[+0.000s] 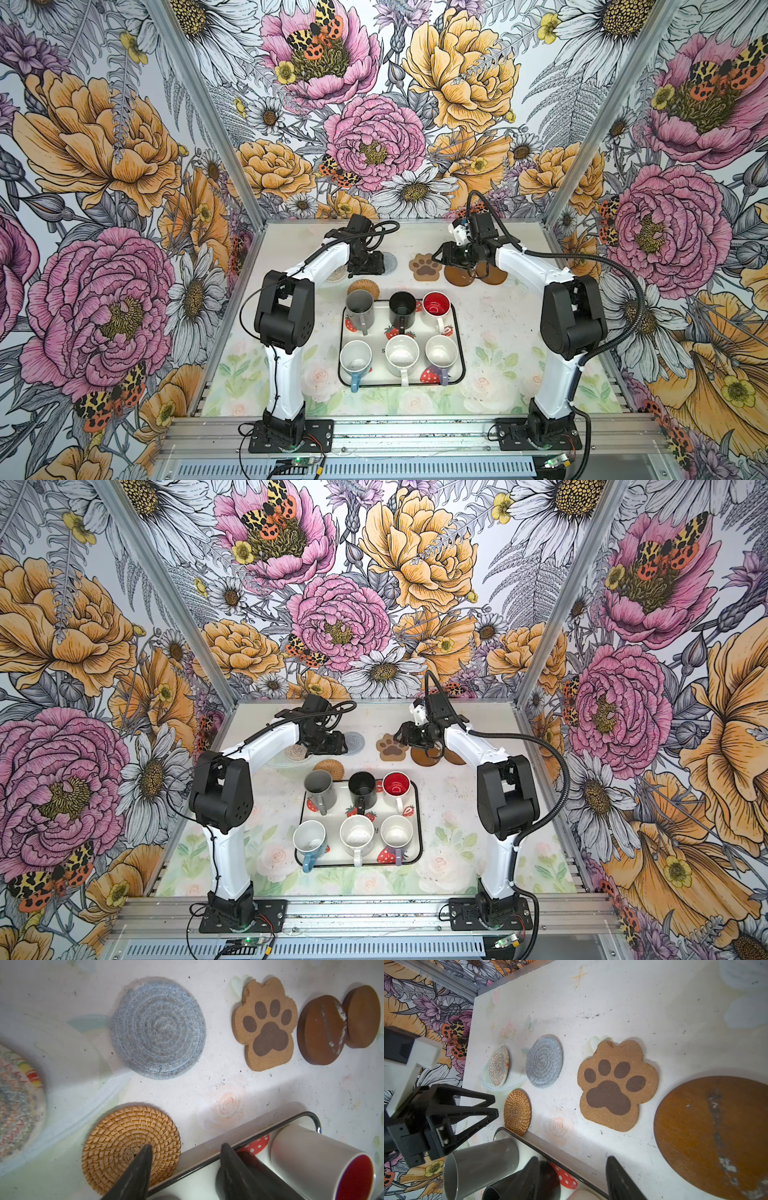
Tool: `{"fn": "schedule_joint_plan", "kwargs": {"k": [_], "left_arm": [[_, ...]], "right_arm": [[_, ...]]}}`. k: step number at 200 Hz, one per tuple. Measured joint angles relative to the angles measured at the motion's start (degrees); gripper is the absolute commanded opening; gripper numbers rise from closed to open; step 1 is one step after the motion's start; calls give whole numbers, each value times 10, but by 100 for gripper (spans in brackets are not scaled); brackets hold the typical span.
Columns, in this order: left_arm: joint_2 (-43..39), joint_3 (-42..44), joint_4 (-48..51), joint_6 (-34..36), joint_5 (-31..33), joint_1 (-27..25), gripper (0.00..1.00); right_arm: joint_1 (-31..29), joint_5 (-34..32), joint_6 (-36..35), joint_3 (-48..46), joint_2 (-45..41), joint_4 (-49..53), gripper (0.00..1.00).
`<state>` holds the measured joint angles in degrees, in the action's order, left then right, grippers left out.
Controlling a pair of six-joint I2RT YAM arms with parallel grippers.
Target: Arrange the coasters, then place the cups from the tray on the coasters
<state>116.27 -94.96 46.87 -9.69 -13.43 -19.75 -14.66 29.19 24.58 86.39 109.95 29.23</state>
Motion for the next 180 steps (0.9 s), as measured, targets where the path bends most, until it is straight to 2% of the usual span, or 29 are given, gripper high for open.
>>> {"fn": "schedule_joint_plan", "kwargs": {"k": [85,180], "left_arm": [[33,33,0,-15,-13,0,48],[40,61,-6,-28,-15,-4,39]], "right_arm": [[0,3,0,0,0,-5,54],[0,6,2,-3,0,-13,54]]}}
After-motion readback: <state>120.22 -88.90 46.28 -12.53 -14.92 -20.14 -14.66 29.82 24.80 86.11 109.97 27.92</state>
